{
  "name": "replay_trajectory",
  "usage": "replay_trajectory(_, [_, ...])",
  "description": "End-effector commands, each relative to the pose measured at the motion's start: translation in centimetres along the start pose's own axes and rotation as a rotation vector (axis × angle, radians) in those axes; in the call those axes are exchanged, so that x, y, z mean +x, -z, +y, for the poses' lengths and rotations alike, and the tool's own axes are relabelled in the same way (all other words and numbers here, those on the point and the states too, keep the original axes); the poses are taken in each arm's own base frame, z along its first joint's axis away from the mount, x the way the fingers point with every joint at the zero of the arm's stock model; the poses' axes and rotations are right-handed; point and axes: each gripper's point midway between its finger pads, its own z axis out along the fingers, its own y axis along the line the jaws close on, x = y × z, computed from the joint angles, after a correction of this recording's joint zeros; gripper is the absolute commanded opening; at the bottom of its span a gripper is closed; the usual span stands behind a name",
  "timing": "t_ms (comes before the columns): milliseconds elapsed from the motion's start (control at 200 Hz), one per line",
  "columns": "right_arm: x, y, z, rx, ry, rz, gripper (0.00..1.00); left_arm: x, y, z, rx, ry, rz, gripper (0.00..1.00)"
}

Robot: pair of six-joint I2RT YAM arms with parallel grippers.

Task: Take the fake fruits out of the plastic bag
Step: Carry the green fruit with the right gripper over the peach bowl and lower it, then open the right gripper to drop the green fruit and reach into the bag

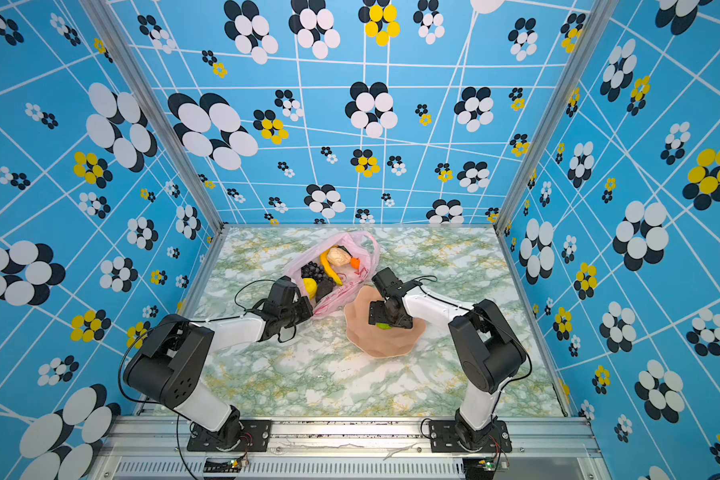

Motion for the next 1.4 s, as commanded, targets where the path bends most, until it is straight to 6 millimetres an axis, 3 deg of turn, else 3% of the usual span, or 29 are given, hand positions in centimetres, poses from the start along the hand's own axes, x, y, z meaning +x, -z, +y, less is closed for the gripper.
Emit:
replay_trajectory(0, [-0.4,1.9,0.0,0.005,0.032,0.002,0.91,0.2,-0.5,0.6,-0.019,-0.005,0.019,0.08])
replay_trajectory(200, [-1.6,4.4,-0.4,0.041,0.042,-0.06,0.92,0.2,-0.5,0.7,-0.02,-0.003,0.018,0.07])
replay_trajectory(335, [-3.2,7.4,0.6,0.061,0.075,-0.137,0.92,0.2,-0.4,0.9,-0.026,0.003,0.012,0.07])
replay_trajectory(520, [-6.3,11.4,5.9,-0.034,0.117,-0.262,0.9,0.5,-0.6,0.9,-0.013,0.021,0.02,0.07])
replay_trajectory(685, [-10.0,12.2,11.5,-0.169,0.136,-0.316,0.84,0.7,-1.0,0.9,-0.005,0.032,0.038,0.07])
replay_trajectory(940, [-13.1,9.3,16.9,-0.264,0.128,-0.284,0.79,0.3,-0.7,0.7,0.0,0.023,0.04,0.08])
replay_trajectory(1120, [-13.5,6.2,18.2,-0.27,0.089,-0.237,0.75,0.4,-0.8,0.9,0.001,0.035,0.045,0.08])
replay_trajectory(1190, [-13.4,5.7,18.6,-0.277,0.083,-0.228,0.74,0.5,-0.8,1.0,-0.002,0.036,0.045,0.08])
replay_trajectory(1215, [-13.0,4.1,18.6,-0.26,0.08,-0.203,0.73,0.4,-0.8,1.0,-0.003,0.037,0.044,0.08])
replay_trajectory(1395, [-12.3,1.5,19.4,-0.269,0.066,-0.159,0.69,0.4,-0.8,1.2,-0.005,0.044,0.044,0.08])
